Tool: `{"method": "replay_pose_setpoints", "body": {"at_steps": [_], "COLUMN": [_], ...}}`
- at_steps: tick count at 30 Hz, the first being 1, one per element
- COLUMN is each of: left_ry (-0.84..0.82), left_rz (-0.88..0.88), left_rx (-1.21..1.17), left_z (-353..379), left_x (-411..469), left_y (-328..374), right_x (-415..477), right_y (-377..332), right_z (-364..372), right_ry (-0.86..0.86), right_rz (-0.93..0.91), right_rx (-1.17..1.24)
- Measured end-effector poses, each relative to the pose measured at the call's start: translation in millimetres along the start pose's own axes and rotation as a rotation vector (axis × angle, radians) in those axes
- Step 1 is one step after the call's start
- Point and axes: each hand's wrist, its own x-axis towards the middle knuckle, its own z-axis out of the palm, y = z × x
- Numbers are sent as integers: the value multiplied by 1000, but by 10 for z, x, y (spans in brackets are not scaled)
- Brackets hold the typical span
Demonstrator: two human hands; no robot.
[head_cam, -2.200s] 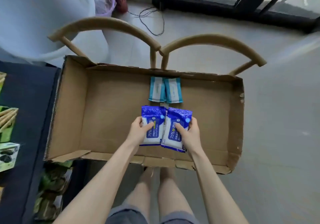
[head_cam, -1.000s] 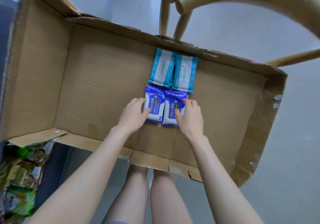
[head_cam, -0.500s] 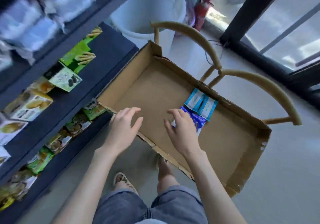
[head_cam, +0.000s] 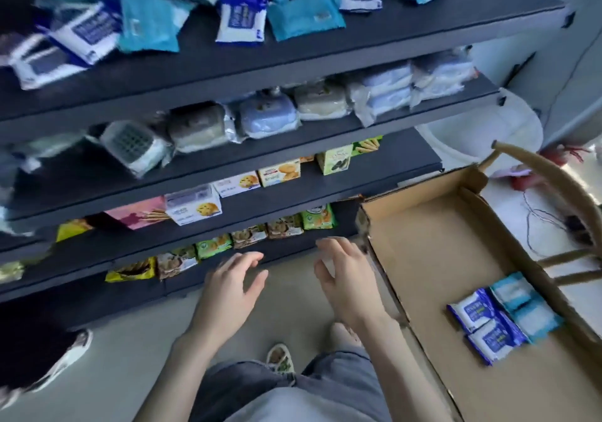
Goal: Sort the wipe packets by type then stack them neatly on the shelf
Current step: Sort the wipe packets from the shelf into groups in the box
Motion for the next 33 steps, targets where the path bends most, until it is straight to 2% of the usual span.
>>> {"method": "replay_pose_setpoints", "body": {"at_steps": [9, 16, 25, 30, 33], "left_ry": [414, 625, 721, 635, 561], "left_rz": [2, 93, 49, -84, -168], "left_rx": [-8, 30, 49, 144, 221], "left_z": [-1187, -1979, -2572, -2649, -2690], "left_x": [424, 1180, 2387, 2837, 3021], "left_y": [-375, -445, -730, -876, -919], "right_x": [1098, 2151, 3462, 3832, 3967], "right_y": [-1231, -1873, -2309, -2362, -2399], "right_z": [19, -30, 147, 264, 307], "right_ry": [36, 74, 55, -13, -67], "right_rz": [-290, -452, -447, -311, -168], "right_rx": [92, 163, 195, 107, 59]}}
